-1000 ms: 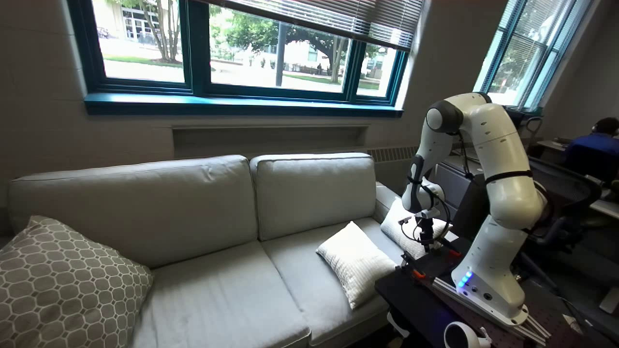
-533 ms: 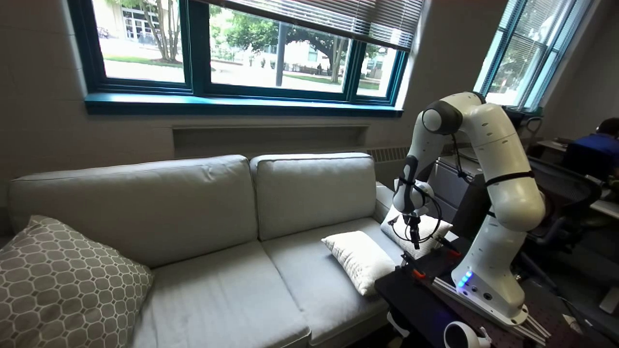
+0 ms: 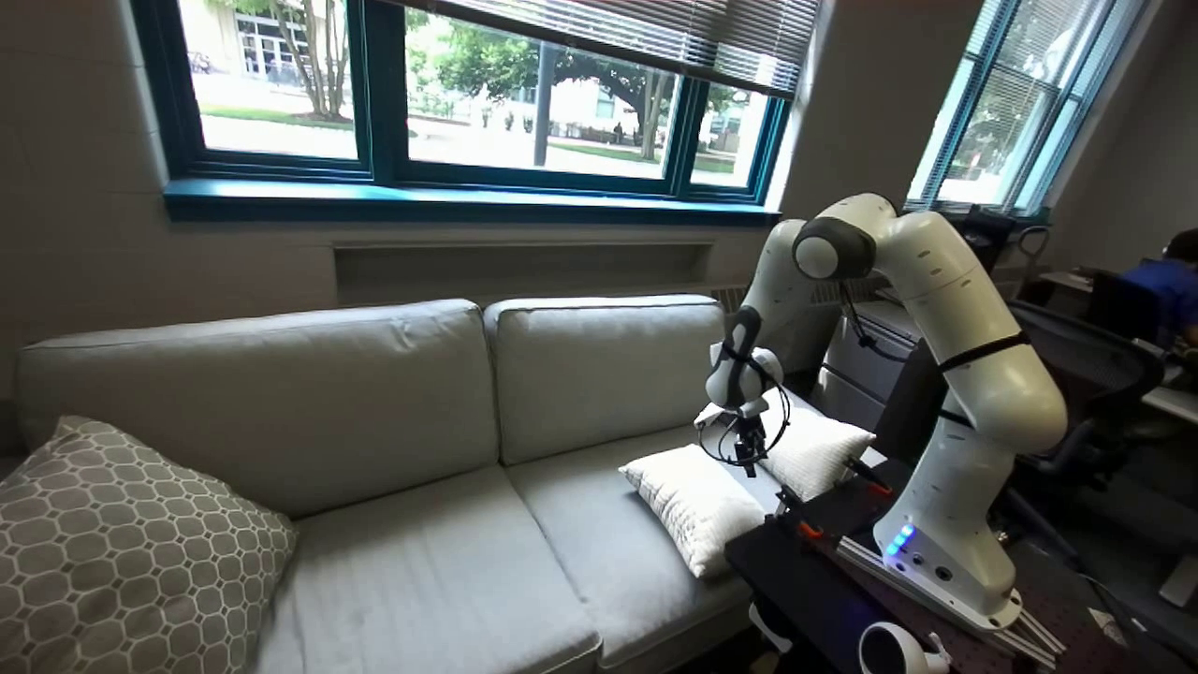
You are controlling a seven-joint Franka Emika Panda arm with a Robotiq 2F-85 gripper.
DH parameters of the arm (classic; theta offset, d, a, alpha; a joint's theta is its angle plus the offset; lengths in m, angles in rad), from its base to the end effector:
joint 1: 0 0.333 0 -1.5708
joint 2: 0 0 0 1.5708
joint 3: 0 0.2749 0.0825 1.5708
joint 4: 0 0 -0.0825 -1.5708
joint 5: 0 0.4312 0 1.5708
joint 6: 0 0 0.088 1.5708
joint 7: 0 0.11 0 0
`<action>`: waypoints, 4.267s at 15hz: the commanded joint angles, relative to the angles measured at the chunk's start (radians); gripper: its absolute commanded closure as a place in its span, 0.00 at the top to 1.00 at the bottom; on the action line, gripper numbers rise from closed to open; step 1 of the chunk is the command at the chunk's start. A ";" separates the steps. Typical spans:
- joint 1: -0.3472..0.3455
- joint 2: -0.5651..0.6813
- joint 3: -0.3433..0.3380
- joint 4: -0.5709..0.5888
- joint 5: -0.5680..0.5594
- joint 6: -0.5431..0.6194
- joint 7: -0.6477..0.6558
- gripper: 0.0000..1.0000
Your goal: Arrange the cushions, one in front of the other, against the arm rest
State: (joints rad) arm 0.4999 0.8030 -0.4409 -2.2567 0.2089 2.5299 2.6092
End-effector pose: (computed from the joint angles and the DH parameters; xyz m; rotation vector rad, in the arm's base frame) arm 0.4302 -0.0503 -0.0572 0.5819 -2.5962 0.2006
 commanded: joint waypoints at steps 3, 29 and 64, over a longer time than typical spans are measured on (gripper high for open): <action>0.280 0.131 -0.221 0.189 0.462 -0.097 -0.005 1.00; 0.367 0.671 -0.247 0.621 1.357 -0.173 0.003 1.00; -0.032 0.471 -0.053 0.284 1.430 0.953 -0.048 0.03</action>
State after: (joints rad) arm 0.4440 1.3191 -0.5013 -1.9933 1.6089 3.4297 2.5882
